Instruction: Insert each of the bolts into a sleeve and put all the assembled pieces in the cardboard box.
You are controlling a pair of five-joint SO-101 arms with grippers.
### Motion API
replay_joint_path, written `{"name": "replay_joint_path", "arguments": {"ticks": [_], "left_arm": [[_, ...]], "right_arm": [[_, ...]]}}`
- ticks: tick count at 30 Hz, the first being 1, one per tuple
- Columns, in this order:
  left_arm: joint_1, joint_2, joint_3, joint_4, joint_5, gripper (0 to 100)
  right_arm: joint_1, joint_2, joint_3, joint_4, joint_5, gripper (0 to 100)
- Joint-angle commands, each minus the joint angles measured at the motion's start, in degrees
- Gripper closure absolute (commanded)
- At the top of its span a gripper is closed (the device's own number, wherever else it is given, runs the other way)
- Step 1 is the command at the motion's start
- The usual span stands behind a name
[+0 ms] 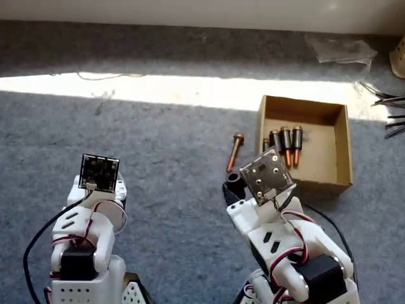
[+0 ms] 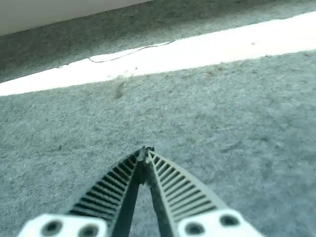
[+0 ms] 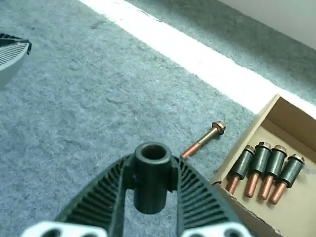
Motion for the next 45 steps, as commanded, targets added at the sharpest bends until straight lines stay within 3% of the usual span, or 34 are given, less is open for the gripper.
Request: {"name": "replay_joint_path", "arguments": {"ticks": [1,5,11,17,21,27,34,41,45], "left_arm": [[5.0,-0.4,-8.2,4.0,-0.4,98],[8.4,4.8,-13.3,5.3,-0.4,98],[12.4,26.2,-27.0,5.2,-0.4,98],[16.7,44.8,-40.7,5.2,-0.2,98],[20.4,55.1,-47.3,5.2,0.0,98],[24.4,70.3,-57.7,5.4,7.6,98],[29.2,87.2,-69.1,5.5,8.1,98],[31.9,100.4,-79.3,7.1,8.3,98],[33.5,107.5,-87.3,9.8,14.2,98]], "right_arm": [[0.8,-5.0,3.4,-4.5,-0.7,99.5],[0.8,-10.6,8.2,-5.6,-0.7,99.5],[1.1,-17.9,12.5,-5.6,-0.7,99.5],[9.6,-20.6,14.1,-6.0,-4.0,99.5],[10.9,-21.0,17.8,-8.3,-4.7,99.5],[11.1,-21.1,23.3,-11.3,-4.8,99.5],[20.2,-21.1,29.8,-16.0,-7.8,99.5],[22.9,-21.1,32.4,-17.4,-8.0,99.5],[23.3,-21.1,34.9,-19.6,-7.6,99.5]]}}
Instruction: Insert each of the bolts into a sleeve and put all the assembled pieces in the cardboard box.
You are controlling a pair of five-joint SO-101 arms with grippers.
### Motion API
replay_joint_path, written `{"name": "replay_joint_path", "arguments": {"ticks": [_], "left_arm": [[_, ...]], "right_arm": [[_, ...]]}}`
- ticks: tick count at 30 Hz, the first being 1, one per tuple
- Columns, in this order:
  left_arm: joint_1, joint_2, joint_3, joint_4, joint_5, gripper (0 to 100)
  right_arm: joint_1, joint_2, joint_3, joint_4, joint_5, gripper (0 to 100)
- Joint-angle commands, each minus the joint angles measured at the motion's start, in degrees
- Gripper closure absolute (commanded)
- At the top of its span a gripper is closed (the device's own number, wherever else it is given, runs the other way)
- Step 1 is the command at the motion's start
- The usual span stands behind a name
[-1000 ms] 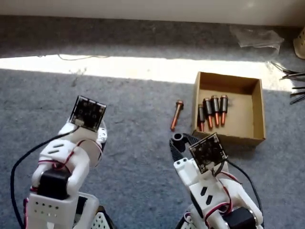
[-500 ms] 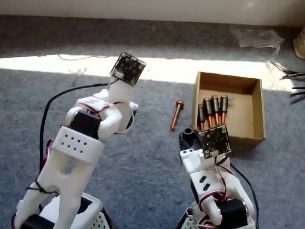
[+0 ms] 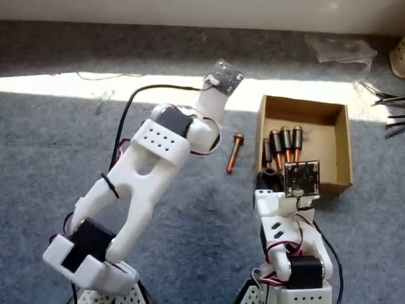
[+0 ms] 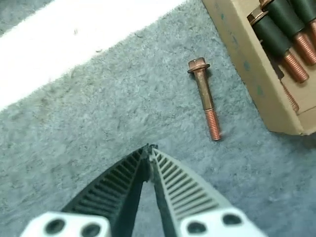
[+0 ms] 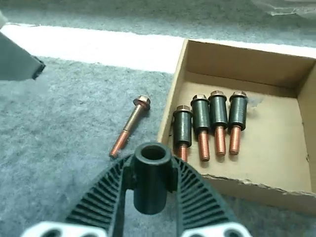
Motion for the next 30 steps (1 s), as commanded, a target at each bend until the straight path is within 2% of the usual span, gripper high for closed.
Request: {"name": "replay_joint_path", "arguments": {"ticks": [1,7,11,19,30], "left_arm": [[2.7,6.4,-11.4,3.2,5.7,98],[3.6,18.9,-25.7,7.3,6.2,91],[3.3,27.6,-35.3,9.7,6.1,91],[3.3,41.8,-54.5,18.4,6.0,91],[2.9,53.0,-73.2,22.5,6.0,91]], "right_arm": [[0.8,-0.3,0.7,-3.6,-0.2,99.5],[2.2,-0.3,1.3,-3.7,-0.1,99.5],[4.4,-0.3,1.5,-3.7,-0.1,99.5],[4.6,-0.3,1.6,-3.6,-0.1,99.5],[4.4,-0.3,3.2,-4.0,-0.1,99.5]]}}
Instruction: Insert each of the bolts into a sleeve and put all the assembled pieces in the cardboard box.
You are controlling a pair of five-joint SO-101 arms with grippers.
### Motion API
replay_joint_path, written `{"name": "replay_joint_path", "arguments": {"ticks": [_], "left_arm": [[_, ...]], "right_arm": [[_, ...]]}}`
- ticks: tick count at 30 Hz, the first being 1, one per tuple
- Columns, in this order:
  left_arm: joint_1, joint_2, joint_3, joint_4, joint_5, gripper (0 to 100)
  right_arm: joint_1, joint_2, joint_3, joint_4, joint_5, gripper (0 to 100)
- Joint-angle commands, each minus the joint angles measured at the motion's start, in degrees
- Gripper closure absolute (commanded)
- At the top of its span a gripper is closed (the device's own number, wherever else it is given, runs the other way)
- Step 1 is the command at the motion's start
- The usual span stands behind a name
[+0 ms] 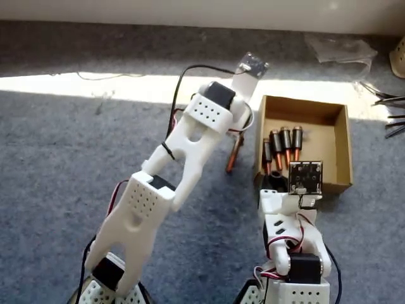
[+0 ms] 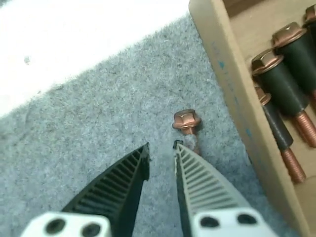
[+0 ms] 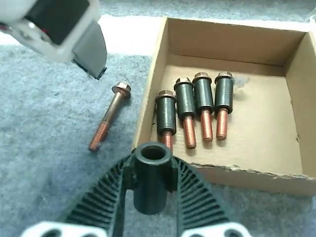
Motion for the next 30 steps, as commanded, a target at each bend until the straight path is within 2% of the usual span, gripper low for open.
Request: {"name": "replay_joint_path", "arguments": {"ticks": [1,5,10,17,21,30], "left_arm": [[0.0,1.7,-7.8,0.7,0.1,91],[-0.2,4.7,-10.3,0.8,0.0,90],[0.1,7.3,-11.4,0.6,0.0,83],[0.2,10.2,-11.5,0.4,1.1,83],[0.4,11.6,-11.5,0.3,6.8,83],[1.4,12.3,-11.3,-1.0,7.1,83]], "right_arm": [[0.4,-0.3,-0.7,-2.1,-0.1,99.5],[0.4,-0.3,-0.4,-2.1,-0.1,99.5],[0.4,-0.3,-0.4,-2.1,-0.1,99.5],[0.4,-0.3,-0.4,-2.1,-0.1,99.5],[0.6,-0.3,-0.4,-2.1,-0.1,99.5],[0.7,-0.3,-0.4,-2.1,-0.1,99.5]]}}
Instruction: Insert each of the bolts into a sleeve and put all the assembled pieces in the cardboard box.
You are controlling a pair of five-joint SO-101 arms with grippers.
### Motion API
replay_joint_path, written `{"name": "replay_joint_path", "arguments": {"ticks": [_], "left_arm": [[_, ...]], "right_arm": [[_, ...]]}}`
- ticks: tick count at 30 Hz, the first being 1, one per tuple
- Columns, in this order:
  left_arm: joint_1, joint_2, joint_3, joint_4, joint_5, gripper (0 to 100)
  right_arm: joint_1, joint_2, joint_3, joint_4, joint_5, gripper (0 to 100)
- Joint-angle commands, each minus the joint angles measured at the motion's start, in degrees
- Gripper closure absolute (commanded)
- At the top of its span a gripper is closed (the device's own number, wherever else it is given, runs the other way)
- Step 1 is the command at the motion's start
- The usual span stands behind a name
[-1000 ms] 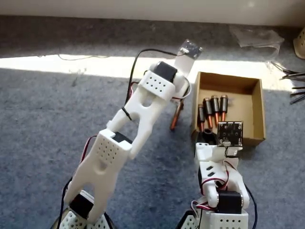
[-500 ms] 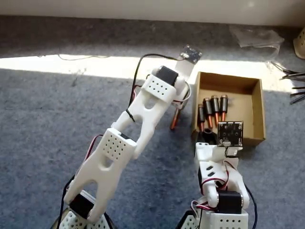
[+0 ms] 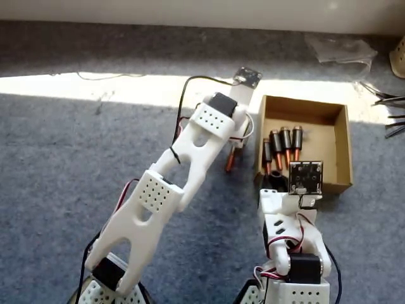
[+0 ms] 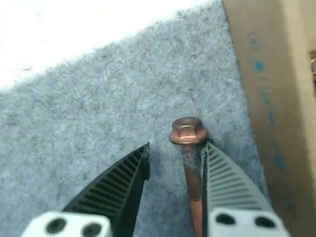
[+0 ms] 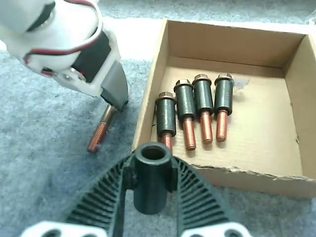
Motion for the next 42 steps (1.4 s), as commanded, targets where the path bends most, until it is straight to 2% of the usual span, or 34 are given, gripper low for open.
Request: {"name": "replay_joint_path", "arguments": {"ticks": [1,5,9,14,20,42], "left_arm": [[1.3,-1.0,-2.2,-1.5,0.5,83],[1.3,-0.8,-2.1,-2.5,0.9,83],[1.3,1.5,-2.5,-3.5,5.5,83],[1.3,3.8,-2.5,-4.8,5.5,83],[1.3,3.7,-2.6,-5.0,5.5,94],[1.3,3.8,-6.0,-2.5,5.3,94]], "right_arm": [[0.7,-0.3,-0.4,-1.7,-0.1,99.5],[0.7,-0.3,-0.4,-1.7,-0.1,99.5],[0.7,-0.3,-0.4,-1.7,-0.1,99.5],[0.7,-0.3,-0.4,-1.6,-0.1,99.5],[0.7,-0.3,-0.4,-1.6,-0.1,99.5],[0.5,-0.3,-0.4,-1.6,0.0,99.5]]}}
